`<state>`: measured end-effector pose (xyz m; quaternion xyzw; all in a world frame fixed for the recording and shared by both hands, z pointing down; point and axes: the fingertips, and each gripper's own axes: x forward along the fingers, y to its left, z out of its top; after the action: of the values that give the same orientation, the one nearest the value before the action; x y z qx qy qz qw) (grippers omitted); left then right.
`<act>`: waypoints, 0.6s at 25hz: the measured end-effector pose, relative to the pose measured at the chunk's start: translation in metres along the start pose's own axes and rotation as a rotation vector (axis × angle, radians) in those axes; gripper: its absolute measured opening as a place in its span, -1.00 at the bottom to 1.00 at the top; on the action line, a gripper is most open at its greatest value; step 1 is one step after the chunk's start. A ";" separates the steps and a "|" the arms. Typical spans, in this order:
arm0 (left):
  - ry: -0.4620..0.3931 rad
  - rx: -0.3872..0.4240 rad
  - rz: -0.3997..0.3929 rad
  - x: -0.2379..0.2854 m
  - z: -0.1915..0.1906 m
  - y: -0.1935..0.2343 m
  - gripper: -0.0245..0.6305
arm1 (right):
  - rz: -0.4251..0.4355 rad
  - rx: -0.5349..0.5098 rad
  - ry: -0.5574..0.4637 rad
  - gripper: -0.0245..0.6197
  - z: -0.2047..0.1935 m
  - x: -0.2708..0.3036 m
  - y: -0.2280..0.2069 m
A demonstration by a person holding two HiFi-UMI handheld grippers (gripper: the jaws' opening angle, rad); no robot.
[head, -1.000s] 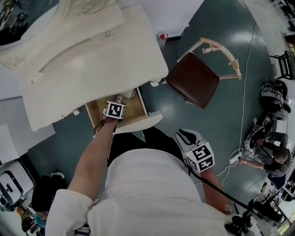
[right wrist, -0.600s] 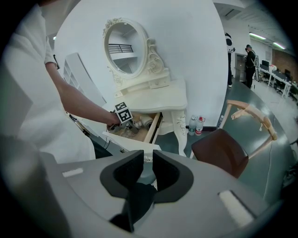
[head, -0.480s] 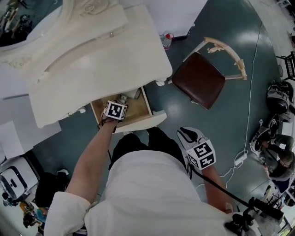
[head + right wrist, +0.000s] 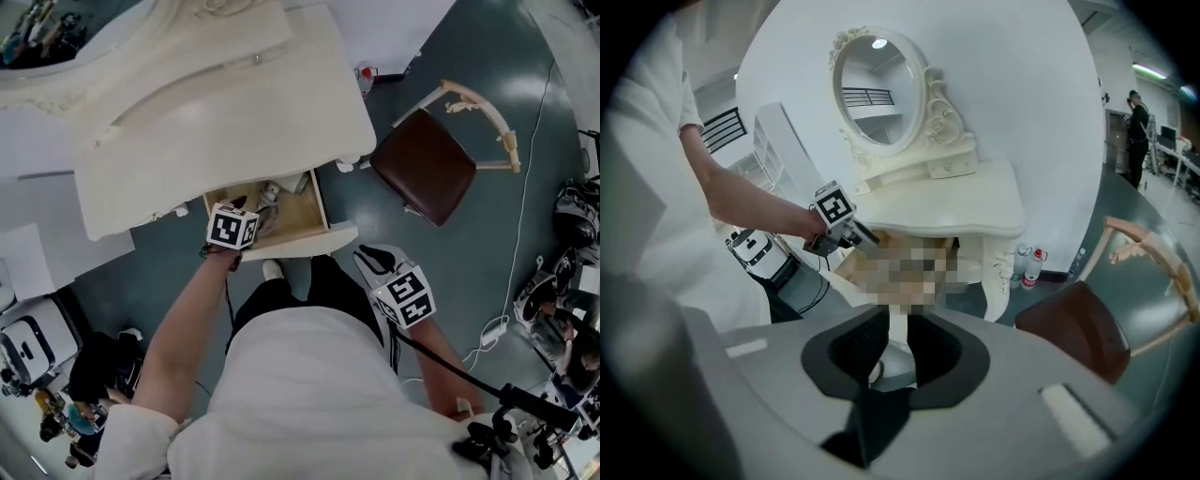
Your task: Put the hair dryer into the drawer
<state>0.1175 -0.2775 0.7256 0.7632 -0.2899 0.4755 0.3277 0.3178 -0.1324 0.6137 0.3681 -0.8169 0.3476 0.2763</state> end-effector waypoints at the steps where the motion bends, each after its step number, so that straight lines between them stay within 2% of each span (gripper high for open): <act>1: -0.020 -0.005 -0.004 -0.010 0.000 0.000 -0.06 | 0.004 -0.013 -0.002 -0.73 0.003 0.003 0.004; 7: -0.146 -0.067 -0.055 -0.079 -0.024 -0.006 -0.11 | 0.005 -0.084 -0.007 -0.75 0.018 0.014 0.035; 15: -0.279 -0.137 -0.147 -0.164 -0.083 -0.012 -0.48 | -0.006 -0.161 -0.004 -0.84 0.026 0.031 0.101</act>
<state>0.0195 -0.1842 0.6003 0.8169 -0.3076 0.3187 0.3694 0.2150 -0.1163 0.5831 0.3477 -0.8417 0.2792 0.3044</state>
